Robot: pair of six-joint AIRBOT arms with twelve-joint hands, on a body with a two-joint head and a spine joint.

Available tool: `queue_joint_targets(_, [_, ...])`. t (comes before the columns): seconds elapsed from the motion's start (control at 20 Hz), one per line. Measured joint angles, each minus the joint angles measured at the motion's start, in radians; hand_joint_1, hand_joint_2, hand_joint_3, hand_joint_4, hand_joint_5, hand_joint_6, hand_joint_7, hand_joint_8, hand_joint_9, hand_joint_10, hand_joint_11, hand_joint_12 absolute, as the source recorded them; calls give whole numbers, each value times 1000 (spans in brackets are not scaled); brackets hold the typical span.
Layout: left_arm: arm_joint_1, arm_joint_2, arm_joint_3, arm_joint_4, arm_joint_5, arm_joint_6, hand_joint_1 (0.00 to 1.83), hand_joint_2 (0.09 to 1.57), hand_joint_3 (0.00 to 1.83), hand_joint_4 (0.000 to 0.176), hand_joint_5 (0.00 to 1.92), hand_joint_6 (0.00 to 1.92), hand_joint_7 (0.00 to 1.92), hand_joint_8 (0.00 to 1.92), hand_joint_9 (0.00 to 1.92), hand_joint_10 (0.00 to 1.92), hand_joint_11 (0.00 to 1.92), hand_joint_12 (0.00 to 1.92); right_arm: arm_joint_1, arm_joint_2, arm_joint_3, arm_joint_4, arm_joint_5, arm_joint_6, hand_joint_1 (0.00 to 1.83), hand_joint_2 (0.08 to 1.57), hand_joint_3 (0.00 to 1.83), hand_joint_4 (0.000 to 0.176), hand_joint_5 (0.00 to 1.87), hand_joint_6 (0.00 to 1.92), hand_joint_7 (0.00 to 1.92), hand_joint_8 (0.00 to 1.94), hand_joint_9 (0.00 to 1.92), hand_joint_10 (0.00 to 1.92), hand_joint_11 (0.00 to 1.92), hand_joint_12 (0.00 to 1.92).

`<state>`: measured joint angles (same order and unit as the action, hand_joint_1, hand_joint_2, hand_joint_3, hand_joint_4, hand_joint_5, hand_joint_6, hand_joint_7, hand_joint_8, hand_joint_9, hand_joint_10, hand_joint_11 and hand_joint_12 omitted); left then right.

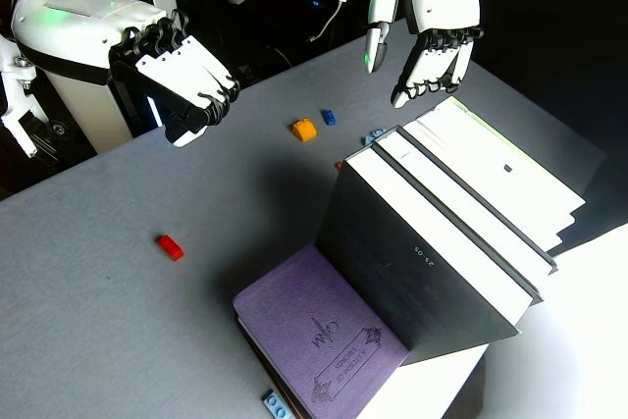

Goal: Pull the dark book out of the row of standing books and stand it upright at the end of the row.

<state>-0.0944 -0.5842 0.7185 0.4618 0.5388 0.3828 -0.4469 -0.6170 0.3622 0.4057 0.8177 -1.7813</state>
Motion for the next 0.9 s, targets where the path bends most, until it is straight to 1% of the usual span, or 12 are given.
queue_joint_targets(0.1, [0, 0, 0, 4, -1, 0, 560, 1354, 35, 15, 312, 6, 504, 2, 594, 2, 352, 779, 1, 0, 0, -2, 1, 0, 300, 1263, 39, 0, 172, 633, 415, 94, 90, 755, 0, 1306])
queue_joint_targets(0.2, [0, 0, 0, 0, 3, -1, 532, 1347, 21, 20, 306, 3, 493, 2, 592, 1, 350, 770, 1, 0, 0, -8, 2, -1, 292, 1271, 22, 0, 152, 684, 426, 79, 60, 831, 0, 1356])
queue_joint_targets(0.25, [0, 0, 0, 2, 2, -1, 483, 1374, 28, 16, 313, 5, 497, 3, 588, 0, 339, 766, 9, 0, -2, -11, 1, -12, 289, 1269, 19, 0, 151, 693, 433, 80, 56, 840, 0, 1361])
queue_joint_targets(0.35, [0, 0, 0, 0, 5, -1, 541, 1351, 5, 23, 378, 7, 507, 2, 567, 2, 361, 682, 37, -2, -2, -14, 0, -60, 241, 1283, 15, 0, 100, 739, 401, 58, 3, 847, 0, 1291])
queue_joint_targets(0.45, [0, 0, 0, 2, 11, -1, 297, 1365, 9, 32, 325, 1, 381, 2, 415, 2, 238, 594, 89, -25, 7, -16, -23, -113, 169, 1272, 4, 0, 38, 693, 332, 19, 0, 655, 0, 959])
queue_joint_targets(0.5, [0, 0, 0, 1, 13, 3, 130, 1330, 0, 37, 298, 1, 332, 2, 337, 4, 175, 564, 110, -38, 17, -19, -42, -117, 101, 1241, 0, 0, 9, 570, 246, 15, 0, 469, 0, 576])
queue_joint_targets(0.55, [0, 0, 0, 0, 14, 5, 25, 1302, 0, 39, 230, 0, 263, 0, 257, 0, 103, 534, 134, -51, 31, -18, -68, -118, 19, 1227, 0, 0, 1, 402, 153, 8, 0, 233, 0, 114])
queue_joint_targets(0.6, [0, 0, 0, 2, 15, 7, 4, 1220, 0, 43, 174, 0, 207, 1, 194, 0, 24, 520, 166, -64, 49, -5, -98, -122, 3, 1194, 0, 0, 0, 247, 63, 16, 0, 46, 0, 22])
queue_joint_targets(0.65, [0, 0, 0, 2, 14, 6, 0, 1176, 0, 49, 138, 0, 182, 0, 161, 0, 4, 514, 192, -73, 61, 6, -114, -124, 0, 1178, 0, 0, 0, 116, 12, 2, 0, 8, 0, 4])
queue_joint_targets(0.7, [0, 0, 0, 2, 14, 5, 0, 1116, 0, 51, 77, 1, 119, 4, 108, 1, 0, 420, 219, -83, 76, 13, -128, -125, 0, 1167, 0, 6, 0, 22, 2, 0, 0, 1, 0, 0])
queue_joint_targets(0.8, [0, 0, 0, 1, 11, -7, 0, 1087, 0, 52, 24, 0, 29, 1, 40, 0, 0, 307, 271, -114, 100, 16, -139, -132, 0, 1164, 0, 5, 0, 0, 0, 0, 0, 0, 0, 0])
queue_joint_targets(0.9, [0, 0, 0, 1, 10, -15, 0, 1090, 0, 47, 26, 1, 29, 7, 37, 2, 0, 324, 293, -149, 118, 14, -151, -166, 0, 1162, 0, 0, 0, 0, 0, 0, 0, 0, 0, 0])
